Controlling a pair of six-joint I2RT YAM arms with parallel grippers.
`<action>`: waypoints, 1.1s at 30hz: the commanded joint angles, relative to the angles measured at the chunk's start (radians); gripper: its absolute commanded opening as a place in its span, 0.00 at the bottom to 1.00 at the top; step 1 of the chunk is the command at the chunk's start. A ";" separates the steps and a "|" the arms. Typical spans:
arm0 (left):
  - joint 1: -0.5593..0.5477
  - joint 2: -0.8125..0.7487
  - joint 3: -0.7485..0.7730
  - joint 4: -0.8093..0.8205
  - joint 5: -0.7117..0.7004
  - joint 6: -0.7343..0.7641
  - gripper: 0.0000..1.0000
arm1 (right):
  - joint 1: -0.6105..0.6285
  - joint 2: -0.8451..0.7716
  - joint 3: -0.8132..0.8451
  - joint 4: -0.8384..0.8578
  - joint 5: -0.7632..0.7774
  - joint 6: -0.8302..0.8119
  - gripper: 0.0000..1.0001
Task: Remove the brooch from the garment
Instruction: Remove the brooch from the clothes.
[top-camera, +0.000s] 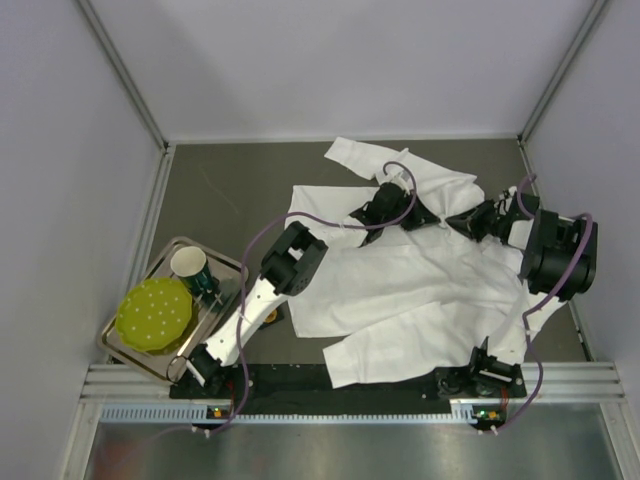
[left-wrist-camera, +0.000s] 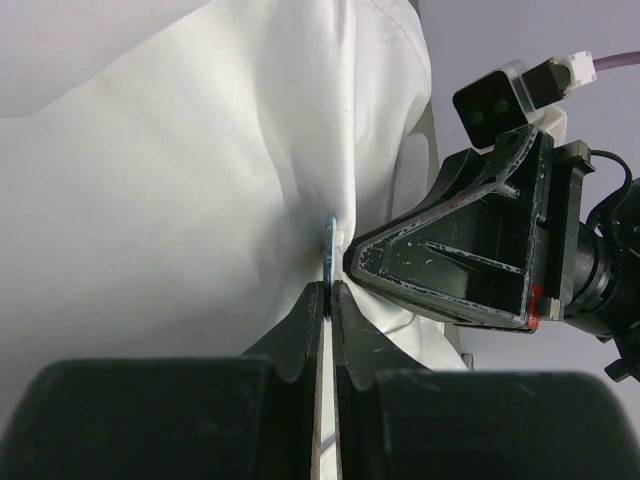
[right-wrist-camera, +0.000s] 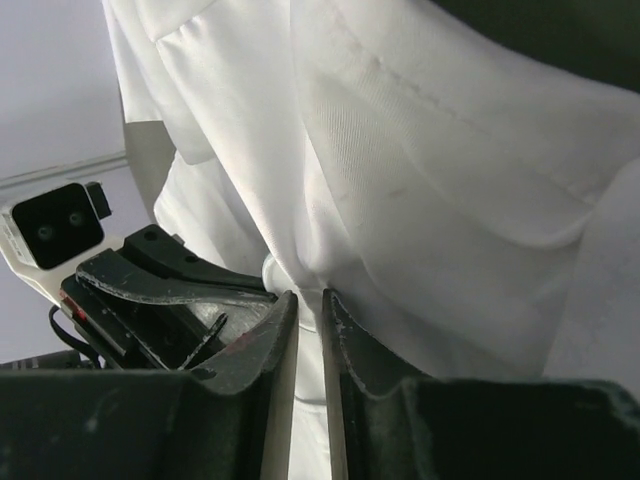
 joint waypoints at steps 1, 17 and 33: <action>-0.011 -0.040 0.031 0.096 0.005 0.039 0.00 | 0.000 0.010 -0.010 0.092 -0.028 0.065 0.14; -0.026 -0.059 -0.053 0.100 -0.008 0.028 0.00 | 0.046 0.016 0.071 -0.187 0.136 -0.135 0.01; -0.037 -0.059 -0.038 0.083 0.016 0.022 0.00 | 0.110 0.049 0.166 -0.392 0.314 -0.241 0.00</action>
